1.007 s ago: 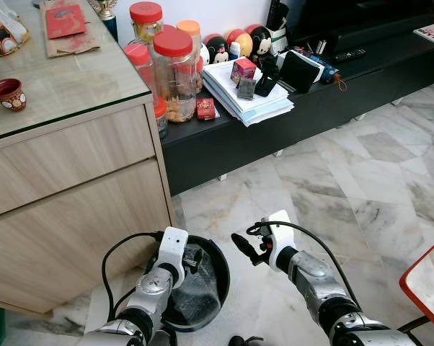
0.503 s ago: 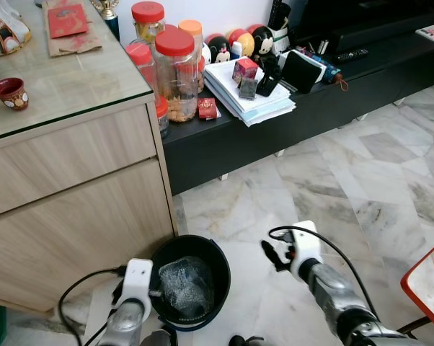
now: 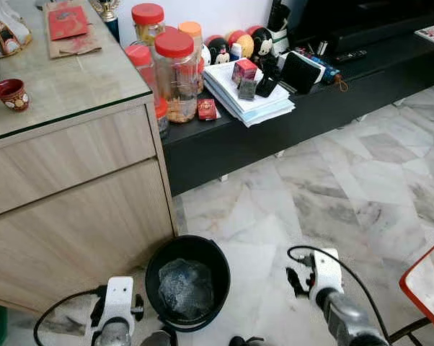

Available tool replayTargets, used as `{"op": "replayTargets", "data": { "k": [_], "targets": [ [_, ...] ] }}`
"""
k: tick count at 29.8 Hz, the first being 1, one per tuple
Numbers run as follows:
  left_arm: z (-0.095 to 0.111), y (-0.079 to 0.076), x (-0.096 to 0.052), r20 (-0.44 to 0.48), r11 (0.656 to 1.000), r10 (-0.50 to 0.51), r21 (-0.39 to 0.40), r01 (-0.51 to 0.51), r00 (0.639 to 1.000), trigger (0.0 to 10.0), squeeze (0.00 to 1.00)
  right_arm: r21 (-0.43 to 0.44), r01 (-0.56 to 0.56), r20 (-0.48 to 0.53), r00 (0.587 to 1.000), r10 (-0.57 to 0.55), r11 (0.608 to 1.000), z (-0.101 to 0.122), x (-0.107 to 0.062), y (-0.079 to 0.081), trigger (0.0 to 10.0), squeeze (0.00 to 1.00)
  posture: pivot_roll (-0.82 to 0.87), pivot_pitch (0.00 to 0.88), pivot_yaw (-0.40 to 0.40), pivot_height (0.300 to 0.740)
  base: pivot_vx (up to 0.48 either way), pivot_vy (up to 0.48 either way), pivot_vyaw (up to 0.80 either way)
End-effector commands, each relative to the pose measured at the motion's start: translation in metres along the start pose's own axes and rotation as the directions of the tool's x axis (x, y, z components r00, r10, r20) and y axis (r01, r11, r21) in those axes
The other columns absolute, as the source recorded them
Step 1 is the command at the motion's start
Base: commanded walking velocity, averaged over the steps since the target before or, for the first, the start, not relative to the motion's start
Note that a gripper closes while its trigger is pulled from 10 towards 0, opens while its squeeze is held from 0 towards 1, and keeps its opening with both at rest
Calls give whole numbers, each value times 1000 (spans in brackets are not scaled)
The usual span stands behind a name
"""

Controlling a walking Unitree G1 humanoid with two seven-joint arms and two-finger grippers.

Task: Picking trash to rubbish bin

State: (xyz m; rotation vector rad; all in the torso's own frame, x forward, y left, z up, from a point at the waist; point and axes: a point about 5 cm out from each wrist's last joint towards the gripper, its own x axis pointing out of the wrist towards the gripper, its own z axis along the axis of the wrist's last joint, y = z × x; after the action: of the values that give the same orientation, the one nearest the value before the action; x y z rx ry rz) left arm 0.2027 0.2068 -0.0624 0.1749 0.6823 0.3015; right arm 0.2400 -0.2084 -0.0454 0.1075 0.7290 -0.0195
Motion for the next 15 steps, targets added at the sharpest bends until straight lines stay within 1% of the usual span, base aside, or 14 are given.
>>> {"op": "replayTargets", "data": {
  "k": [1,2,3,7,9,15],
  "targets": [
    [-19,4,-5,-85,1000,27,-9,-28,996,10000,0,43,31,-22,999,-30,999,-6,-2,-6,10000,0,89,129,-70,740,0,0,0],
    [-19,4,-5,-85,1000,27,-9,-28,996,10000,0,43,31,-22,999,-30,999,-6,-2,-6,10000,0,89,129,-70,740,0,0,0],
    [-26,6,-8,-116,999,36,-3,-37,993,10000,0,47,32,-27,999,-31,998,-8,-3,-6,10000,0,89,129,-70,740,0,0,0],
    [-38,7,-12,-162,1000,27,-2,-28,986,10000,0,57,34,-36,999,-32,998,-11,-3,-6,10000,0,86,137,-76,740,0,0,0],
    [-40,7,-14,-168,1000,22,-3,-23,986,10000,0,35,33,-49,998,-31,999,-13,-4,-5,10000,0,85,139,-78,740,0,0,0],
    [-42,6,-15,-177,1000,27,-6,-28,984,10000,0,56,32,-55,998,-29,998,-16,-4,-5,10000,0,90,145,-81,740,0,0,0]
  ]
}}
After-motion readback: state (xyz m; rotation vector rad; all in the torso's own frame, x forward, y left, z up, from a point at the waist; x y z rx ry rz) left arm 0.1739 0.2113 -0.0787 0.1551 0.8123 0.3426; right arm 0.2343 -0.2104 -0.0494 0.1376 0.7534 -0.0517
